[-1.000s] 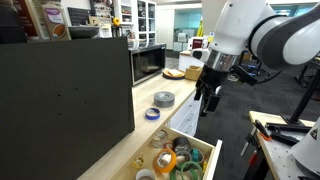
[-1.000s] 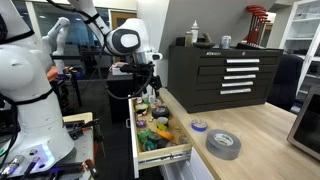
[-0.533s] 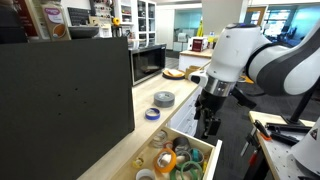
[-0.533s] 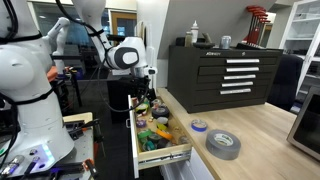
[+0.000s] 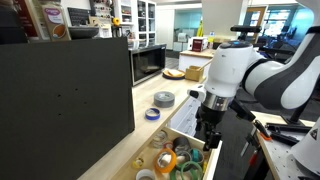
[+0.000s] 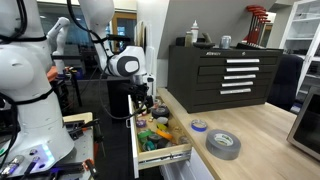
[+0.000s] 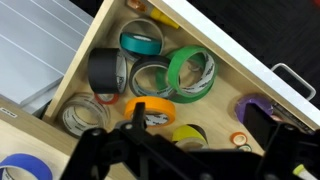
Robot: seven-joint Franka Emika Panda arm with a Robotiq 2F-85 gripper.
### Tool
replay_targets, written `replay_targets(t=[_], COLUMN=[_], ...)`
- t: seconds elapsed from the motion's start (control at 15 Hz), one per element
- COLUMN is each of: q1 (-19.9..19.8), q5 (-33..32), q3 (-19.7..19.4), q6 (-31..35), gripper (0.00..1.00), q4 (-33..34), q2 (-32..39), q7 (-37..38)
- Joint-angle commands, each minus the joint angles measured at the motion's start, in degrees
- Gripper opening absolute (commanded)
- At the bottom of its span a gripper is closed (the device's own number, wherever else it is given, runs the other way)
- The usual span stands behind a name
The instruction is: Take out green masking tape from the open drawer and place it on the countertop
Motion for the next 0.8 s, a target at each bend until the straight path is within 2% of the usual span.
replay_targets(t=[0.0,0.2,0.73], q1=[0.00,-0.06,0.85], q5=[0.00,-0.50,-1.14], q3=[0.00,-0.23,-0.22], q6=[0.00,0.45,3.76], gripper=[1.00,1.00,1.00], q4=[0.05,-0.08,2.53], q2=[0.00,0.69,9.96], q7=[0.01,0.30,0.24])
